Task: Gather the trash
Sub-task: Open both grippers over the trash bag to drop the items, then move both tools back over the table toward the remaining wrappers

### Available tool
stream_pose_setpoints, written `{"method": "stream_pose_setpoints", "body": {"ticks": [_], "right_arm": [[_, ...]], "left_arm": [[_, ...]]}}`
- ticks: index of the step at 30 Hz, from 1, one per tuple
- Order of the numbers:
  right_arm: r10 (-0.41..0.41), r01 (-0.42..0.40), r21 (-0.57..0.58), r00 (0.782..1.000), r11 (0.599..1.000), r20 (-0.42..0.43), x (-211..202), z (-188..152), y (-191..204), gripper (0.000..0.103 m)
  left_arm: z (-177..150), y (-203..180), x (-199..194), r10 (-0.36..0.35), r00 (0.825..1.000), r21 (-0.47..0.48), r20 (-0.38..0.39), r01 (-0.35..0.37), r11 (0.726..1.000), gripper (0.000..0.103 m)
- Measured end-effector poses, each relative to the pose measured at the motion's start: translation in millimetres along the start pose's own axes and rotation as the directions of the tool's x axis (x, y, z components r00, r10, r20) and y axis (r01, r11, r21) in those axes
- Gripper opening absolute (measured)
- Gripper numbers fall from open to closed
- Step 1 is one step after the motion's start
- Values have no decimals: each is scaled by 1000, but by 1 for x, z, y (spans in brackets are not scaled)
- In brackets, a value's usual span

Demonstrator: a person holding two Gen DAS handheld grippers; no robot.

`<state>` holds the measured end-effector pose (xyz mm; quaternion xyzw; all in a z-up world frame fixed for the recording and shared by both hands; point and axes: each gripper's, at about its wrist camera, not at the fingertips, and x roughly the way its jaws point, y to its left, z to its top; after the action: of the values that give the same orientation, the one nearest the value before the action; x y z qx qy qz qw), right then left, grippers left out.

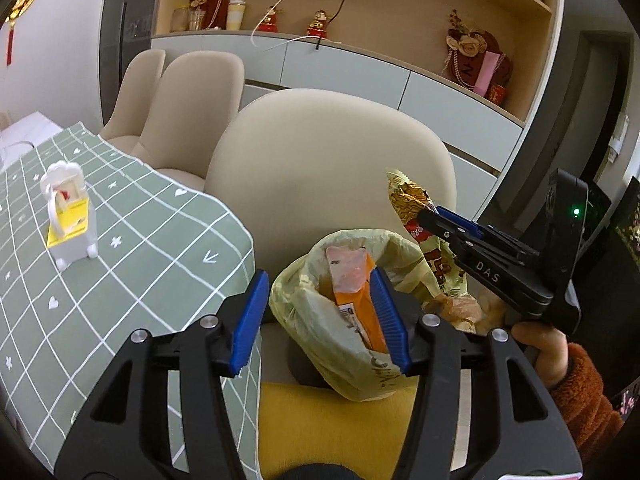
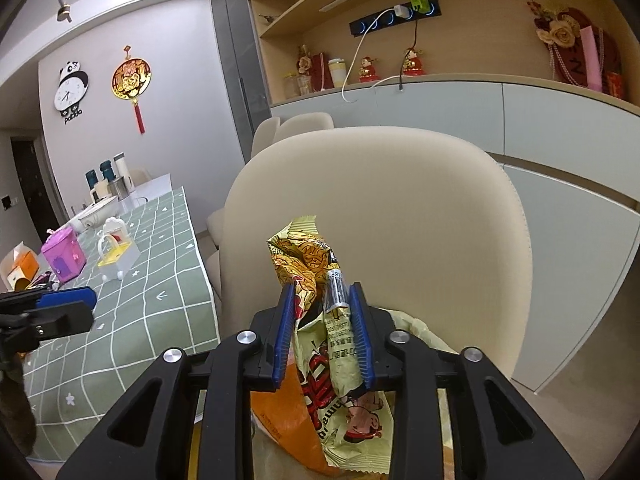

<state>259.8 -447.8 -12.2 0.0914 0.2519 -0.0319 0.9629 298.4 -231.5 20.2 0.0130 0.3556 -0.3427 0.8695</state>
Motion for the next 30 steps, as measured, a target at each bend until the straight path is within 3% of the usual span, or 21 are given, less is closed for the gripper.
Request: {"method": "stream_pose_setpoints", "body": {"ticks": [6,16,25,30], "right_arm": [[-26,26,-5,1000,1000,-15,-2,-5,2,46],[-21,21,-28,1000,999,-11,-28,-1,19,52],[46,-47,-105,999,993,-13,-59,13,86,52],[97,-103,-150,994,983,-46,-61,15,133,52]], "left_arm": [[-2,6,-2,-14,1000,-23,-13,14,1000,50],[-12,19,-35,11,1000,-50,6,-11,999,51],[-28,61,-117,96,989,-72,111,-88,994,52],[-44,106,-174,198,964,-121,181,-178,977,57]]}}
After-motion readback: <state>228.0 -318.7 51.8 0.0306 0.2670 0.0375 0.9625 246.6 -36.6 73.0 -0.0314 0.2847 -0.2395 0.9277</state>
